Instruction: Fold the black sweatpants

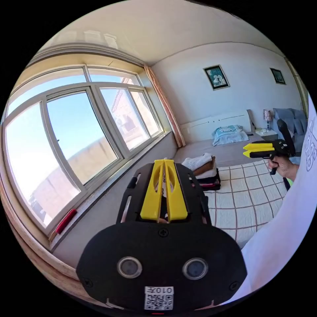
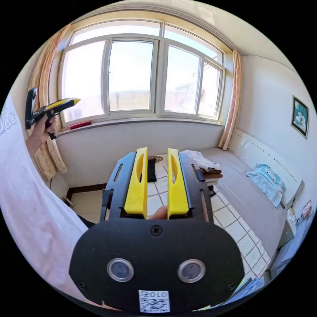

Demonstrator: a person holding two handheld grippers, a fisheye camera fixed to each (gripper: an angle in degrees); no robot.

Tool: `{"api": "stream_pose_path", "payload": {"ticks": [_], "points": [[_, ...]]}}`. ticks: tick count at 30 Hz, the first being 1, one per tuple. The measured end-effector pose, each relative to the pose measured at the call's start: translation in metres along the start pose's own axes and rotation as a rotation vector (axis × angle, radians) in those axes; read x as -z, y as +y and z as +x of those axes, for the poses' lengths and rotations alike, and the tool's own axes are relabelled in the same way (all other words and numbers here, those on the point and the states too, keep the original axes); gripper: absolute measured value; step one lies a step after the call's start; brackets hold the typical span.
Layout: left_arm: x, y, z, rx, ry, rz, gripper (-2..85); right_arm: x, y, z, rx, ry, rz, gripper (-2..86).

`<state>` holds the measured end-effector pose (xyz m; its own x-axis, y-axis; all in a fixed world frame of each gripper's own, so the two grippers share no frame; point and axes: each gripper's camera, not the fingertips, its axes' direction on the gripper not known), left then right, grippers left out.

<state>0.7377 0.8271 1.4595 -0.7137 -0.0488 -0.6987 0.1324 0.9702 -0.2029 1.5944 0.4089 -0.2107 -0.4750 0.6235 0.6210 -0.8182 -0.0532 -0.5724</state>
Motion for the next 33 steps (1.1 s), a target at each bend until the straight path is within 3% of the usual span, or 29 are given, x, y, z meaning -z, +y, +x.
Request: {"api": "stream_pose_path", "payload": {"ticks": [3,7,12,16,21,25,30,33], "points": [[-0.007,0.017,-0.034,0.062,-0.065,0.057,-0.2,0.01,-0.038,-0.008,0.035,-0.034,0.091,9.8],[-0.048,0.033,-0.078,0.149,-0.106,0.072,0.3,-0.004,-0.1,-0.026,0.126,-0.003,0.048,15.4],[-0.169,0.055,-0.139,0.094,-0.131,-0.012,0.5,-0.067,-0.172,-0.032,0.094,-0.115,-0.043,18.7],[-0.277,0.079,-0.193,0.092,-0.022,-0.044,0.8,-0.132,-0.243,-0.052,0.081,-0.033,0.003,16.6],[-0.466,0.117,-0.278,0.073,0.162,-0.279,2.6,-0.198,-0.338,-0.066,0.056,-0.007,-0.022,14.3],[-0.584,0.15,-0.321,0.13,0.22,-0.409,1.2,-0.24,-0.392,-0.071,0.079,0.147,-0.12,9.2],[-0.752,0.2,-0.363,0.311,0.439,-0.582,2.0,-0.27,-0.425,-0.059,0.008,0.081,-0.19,7.2],[-0.838,0.223,-0.363,0.32,0.474,-0.749,6.2,-0.289,-0.442,-0.049,-0.026,0.051,-0.247,6.8]]}}
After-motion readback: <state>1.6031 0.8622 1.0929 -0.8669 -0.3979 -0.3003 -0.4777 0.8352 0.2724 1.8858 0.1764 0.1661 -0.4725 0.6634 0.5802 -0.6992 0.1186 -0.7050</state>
